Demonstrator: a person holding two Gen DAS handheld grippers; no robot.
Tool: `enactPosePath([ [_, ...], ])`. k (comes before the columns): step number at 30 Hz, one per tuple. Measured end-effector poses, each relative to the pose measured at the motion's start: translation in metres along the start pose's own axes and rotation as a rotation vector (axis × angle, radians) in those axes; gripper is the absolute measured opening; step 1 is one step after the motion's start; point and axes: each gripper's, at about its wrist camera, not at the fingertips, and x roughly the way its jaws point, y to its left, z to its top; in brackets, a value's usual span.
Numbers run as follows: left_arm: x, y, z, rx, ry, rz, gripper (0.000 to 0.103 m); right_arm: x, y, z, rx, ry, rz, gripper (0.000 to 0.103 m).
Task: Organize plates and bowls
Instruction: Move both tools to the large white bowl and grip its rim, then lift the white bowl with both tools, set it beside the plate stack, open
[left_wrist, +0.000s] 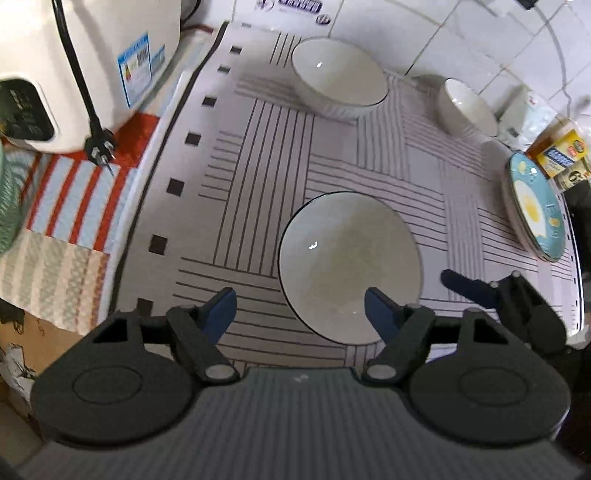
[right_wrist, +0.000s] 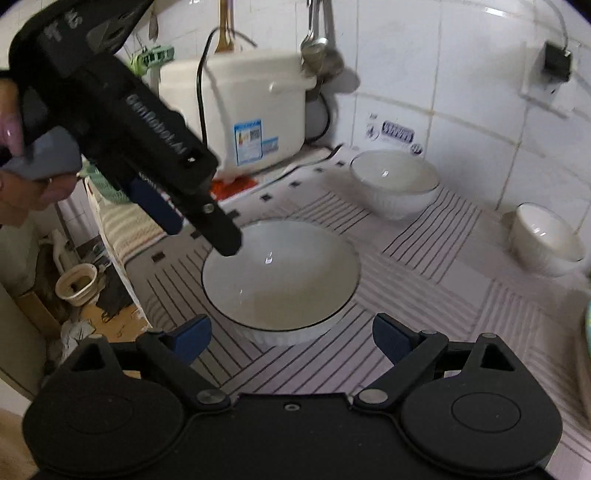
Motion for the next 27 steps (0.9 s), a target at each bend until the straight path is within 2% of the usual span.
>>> enactPosePath([
  [2,0.013,0.003,0.002,-0.015,0.020,-0.002,0.068,0.016,-0.002,-0.004,0.012,0.012,-0.005,0.096],
  [5,0.027,0.003,0.004,-0.030,0.049,-0.013,0.055,0.035,-0.003,-0.010,0.048,0.013,0.021,0.096],
  [8,0.034,0.005,0.007,-0.050,0.066,-0.050,0.040,0.044,0.004,-0.016,0.042,-0.020,0.011,0.096],
  [15,0.039,0.008,0.016,-0.085,0.081,0.022,0.008,0.049,0.004,-0.018,0.092,-0.089,0.011,0.096],
  [21,0.045,0.001,0.018,-0.083,0.085,0.082,0.007,0.056,0.005,-0.017,0.107,-0.095,0.004,0.096],
  [27,0.033,-0.021,0.014,0.003,0.053,0.105,0.007,0.047,-0.004,-0.018,0.168,-0.098,0.025,0.096],
])
